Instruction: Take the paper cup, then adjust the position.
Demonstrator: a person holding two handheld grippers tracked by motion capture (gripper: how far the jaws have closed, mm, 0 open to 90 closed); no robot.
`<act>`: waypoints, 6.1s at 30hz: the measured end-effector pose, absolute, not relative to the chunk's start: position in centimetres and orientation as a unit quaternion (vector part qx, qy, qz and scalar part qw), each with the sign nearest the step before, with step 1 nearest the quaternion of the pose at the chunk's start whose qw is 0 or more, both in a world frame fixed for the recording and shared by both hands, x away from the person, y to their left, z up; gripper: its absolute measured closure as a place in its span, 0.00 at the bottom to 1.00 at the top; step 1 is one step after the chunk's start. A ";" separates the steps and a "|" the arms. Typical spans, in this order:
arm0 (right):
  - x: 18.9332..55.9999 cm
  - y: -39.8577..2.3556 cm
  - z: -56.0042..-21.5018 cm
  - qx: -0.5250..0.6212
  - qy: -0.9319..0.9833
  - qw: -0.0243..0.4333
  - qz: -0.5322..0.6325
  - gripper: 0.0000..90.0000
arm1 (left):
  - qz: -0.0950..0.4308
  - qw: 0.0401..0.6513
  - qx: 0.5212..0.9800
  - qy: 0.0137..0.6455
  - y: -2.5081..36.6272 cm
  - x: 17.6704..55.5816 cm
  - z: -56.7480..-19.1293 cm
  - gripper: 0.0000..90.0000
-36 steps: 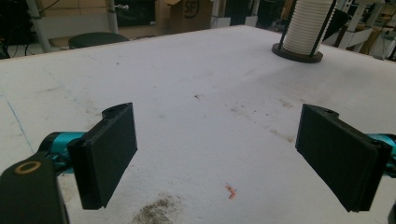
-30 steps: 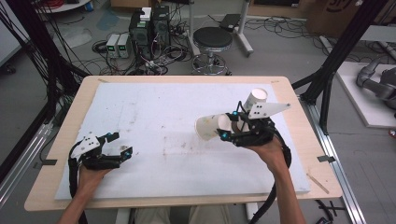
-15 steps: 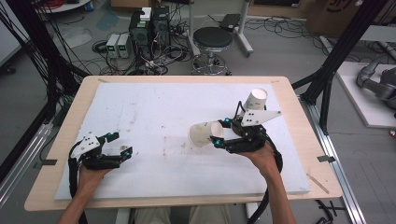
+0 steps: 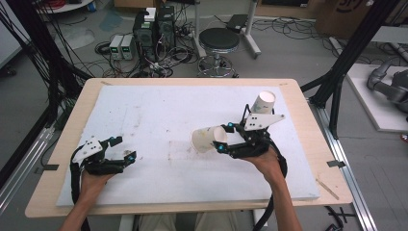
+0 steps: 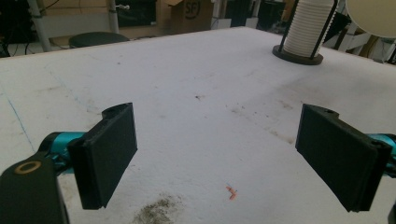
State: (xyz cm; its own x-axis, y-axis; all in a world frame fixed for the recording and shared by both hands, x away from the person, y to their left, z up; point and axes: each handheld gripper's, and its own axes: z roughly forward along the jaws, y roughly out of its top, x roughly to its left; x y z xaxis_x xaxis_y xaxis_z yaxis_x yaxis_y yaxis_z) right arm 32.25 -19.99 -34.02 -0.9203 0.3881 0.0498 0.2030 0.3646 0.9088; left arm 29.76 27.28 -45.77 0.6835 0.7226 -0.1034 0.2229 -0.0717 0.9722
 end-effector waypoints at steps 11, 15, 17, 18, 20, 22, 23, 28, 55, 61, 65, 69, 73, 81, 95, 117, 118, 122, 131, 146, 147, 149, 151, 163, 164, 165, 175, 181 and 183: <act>32.5 -20.4 -34.3 0.187 0.820 0.085 0.534 0.42 | 0.212 0.592 0.701 0.337 27.3 29.8 -45.8 0.14; 32.5 -20.6 -34.3 0.189 0.819 0.085 0.535 0.42 | 0.211 0.592 0.701 0.336 27.3 29.8 -45.8 0.14; 32.5 -20.6 -34.3 0.188 0.819 0.086 0.535 0.42 | 0.211 0.590 0.704 0.334 27.2 29.8 -45.7 0.14; 32.6 -20.6 -34.3 0.188 0.820 0.086 0.535 0.42 | 0.212 0.589 0.705 0.332 27.2 29.8 -45.7 0.14; 32.6 -20.6 -34.3 0.188 0.821 0.085 0.533 0.42 | 0.211 0.590 0.705 0.331 27.2 29.7 -45.7 0.13; 32.7 -20.7 -34.4 0.186 0.821 0.087 0.533 0.42 | 0.209 0.592 0.705 0.331 27.2 29.8 -45.7 0.13; 32.7 -20.7 -34.4 0.188 0.820 0.085 0.534 0.42 | 0.210 0.588 0.706 0.332 27.3 29.8 -45.7 0.13; 32.8 -20.9 -34.3 0.189 0.820 0.085 0.533 0.42 | 0.216 0.588 0.706 0.331 27.5 29.8 -45.1 0.13; 34.1 -19.9 -33.8 0.169 0.829 0.079 0.527 0.42 | 0.175 0.606 0.725 0.277 27.9 31.5 -39.3 0.14; 34.4 -19.5 -33.8 0.162 0.829 0.068 0.532 0.42 | 0.136 0.610 0.740 0.247 26.7 32.2 -39.1 0.14; 34.5 -19.1 -33.9 0.158 0.833 0.062 0.527 0.42 | 0.115 0.611 0.749 0.227 26.0 32.7 -38.8 0.14; 34.6 -18.7 -33.9 0.150 0.835 0.061 0.526 0.42 | 0.095 0.618 0.750 0.215 25.6 33.1 -38.5 0.14; 34.8 -18.6 -33.8 0.143 0.835 0.050 0.529 0.42 | 0.076 0.623 0.752 0.201 25.2 33.5 -38.2 0.14; 35.0 -18.0 -33.1 0.126 0.837 0.045 0.531 0.42 | 0.038 0.633 0.755 0.169 23.7 34.3 -37.7 0.14; 35.2 -17.0 -33.3 0.106 0.840 0.025 0.532 0.42 | -0.007 0.634 0.763 0.128 20.6 35.1 -36.7 0.14; 34.7 -15.7 -33.3 0.080 0.838 0.009 0.540 0.42 | -0.048 0.637 0.766 0.078 15.1 35.8 -36.3 0.14; 34.7 -15.6 -33.3 0.079 0.838 0.008 0.539 0.42 | -0.049 0.639 0.764 0.077 15.0 35.9 -36.4 0.14; 34.7 -15.4 -33.4 0.077 0.838 0.006 0.539 0.42 | -0.052 0.639 0.764 0.075 14.4 35.9 -36.4 0.14; 34.5 -15.2 -33.4 0.072 0.837 0.006 0.542 0.42 | -0.059 0.640 0.764 0.059 13.0 36.0 -36.1 0.14; 34.4 -15.4 -33.2 0.070 0.830 0.001 0.554 0.42 | -0.070 0.622 0.778 0.055 11.6 35.9 -36.8 0.14; 34.3 -15.4 -33.2 0.069 0.830 0.002 0.554 0.42 | -0.069 0.620 0.779 0.056 11.5 35.8 -36.8 0.14; 34.3 -15.5 -33.2 0.069 0.830 0.001 0.554 0.42 | -0.070 0.619 0.780 0.056 11.5 35.8 -36.9 0.14; 34.3 -15.5 -33.1 0.070 0.829 0.001 0.555 0.42 | -0.071 0.617 0.782 0.058 11.5 35.9 -37.0 0.14; 34.1 -16.0 -32.9 0.069 0.824 0.003 0.563 0.42 | -0.067 0.610 0.788 0.057 11.5 35.7 -37.0 0.14; 34.1 -16.1 -32.9 0.069 0.824 0.003 0.563 0.42 | -0.067 0.609 0.788 0.058 11.4 35.7 -37.0 0.14; 34.1 -16.0 -32.9 0.068 0.823 0.005 0.564 0.42 | -0.065 0.607 0.790 0.055 11.4 35.7 -37.0 0.15; 34.0 -16.0 -32.8 0.064 0.823 0.004 0.565 0.42 | -0.063 0.607 0.791 0.047 11.7 35.6 -36.8 0.24; 33.9 -16.0 -32.8 0.063 0.821 0.003 0.567 0.42 | -0.062 0.608 0.791 0.038 11.8 35.6 -36.8 0.28; 34.0 -16.0 -32.8 0.064 0.822 0.000 0.565 0.42 | -0.061 0.607 0.791 0.036 11.8 35.6 -36.8 0.29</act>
State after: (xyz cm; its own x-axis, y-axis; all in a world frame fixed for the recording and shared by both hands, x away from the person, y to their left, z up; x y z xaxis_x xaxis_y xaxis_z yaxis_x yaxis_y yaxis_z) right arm 33.97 -16.03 -32.82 -0.9918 0.1050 0.0726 0.1053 0.3524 0.9299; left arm 35.58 11.80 -36.78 0.9900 -0.0166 -0.1400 0.1309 -0.2596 0.9568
